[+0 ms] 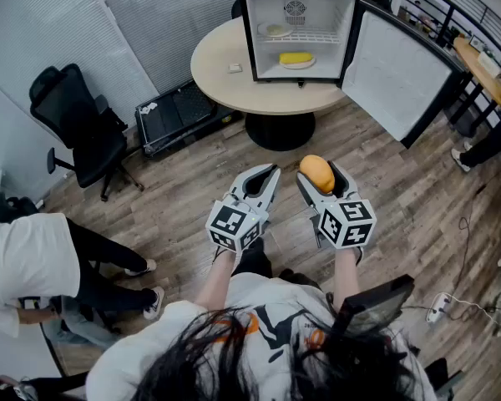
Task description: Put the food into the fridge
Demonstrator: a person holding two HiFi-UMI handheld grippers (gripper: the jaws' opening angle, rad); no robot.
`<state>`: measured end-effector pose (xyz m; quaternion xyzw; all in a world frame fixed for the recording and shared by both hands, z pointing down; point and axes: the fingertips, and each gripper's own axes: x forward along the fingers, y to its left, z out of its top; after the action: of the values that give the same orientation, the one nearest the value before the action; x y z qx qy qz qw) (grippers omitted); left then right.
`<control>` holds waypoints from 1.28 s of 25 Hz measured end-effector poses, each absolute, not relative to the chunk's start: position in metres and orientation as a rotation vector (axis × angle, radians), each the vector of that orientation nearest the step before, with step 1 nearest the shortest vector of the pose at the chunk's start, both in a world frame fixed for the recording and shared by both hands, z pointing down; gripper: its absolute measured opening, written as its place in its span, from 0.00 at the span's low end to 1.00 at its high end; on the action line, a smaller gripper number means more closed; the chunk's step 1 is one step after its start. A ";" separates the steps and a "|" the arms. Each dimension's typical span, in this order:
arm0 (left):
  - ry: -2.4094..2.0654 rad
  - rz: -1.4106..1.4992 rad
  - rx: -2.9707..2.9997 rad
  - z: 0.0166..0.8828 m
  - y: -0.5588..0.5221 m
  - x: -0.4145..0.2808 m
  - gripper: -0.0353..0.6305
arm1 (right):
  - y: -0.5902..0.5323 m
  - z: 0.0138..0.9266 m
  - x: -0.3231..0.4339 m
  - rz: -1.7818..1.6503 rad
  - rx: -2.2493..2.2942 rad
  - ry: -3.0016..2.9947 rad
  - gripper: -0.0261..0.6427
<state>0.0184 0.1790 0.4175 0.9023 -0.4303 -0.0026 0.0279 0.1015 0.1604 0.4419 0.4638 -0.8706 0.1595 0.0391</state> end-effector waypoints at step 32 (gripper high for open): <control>-1.262 0.054 2.811 0.426 0.099 0.037 0.07 | 0.077 0.454 0.121 0.603 1.493 -2.682 0.57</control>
<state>0.0371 0.0995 0.4257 0.9118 -0.4092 0.0175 0.0299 0.1212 0.0769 0.4538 0.4774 -0.8573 0.1926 0.0067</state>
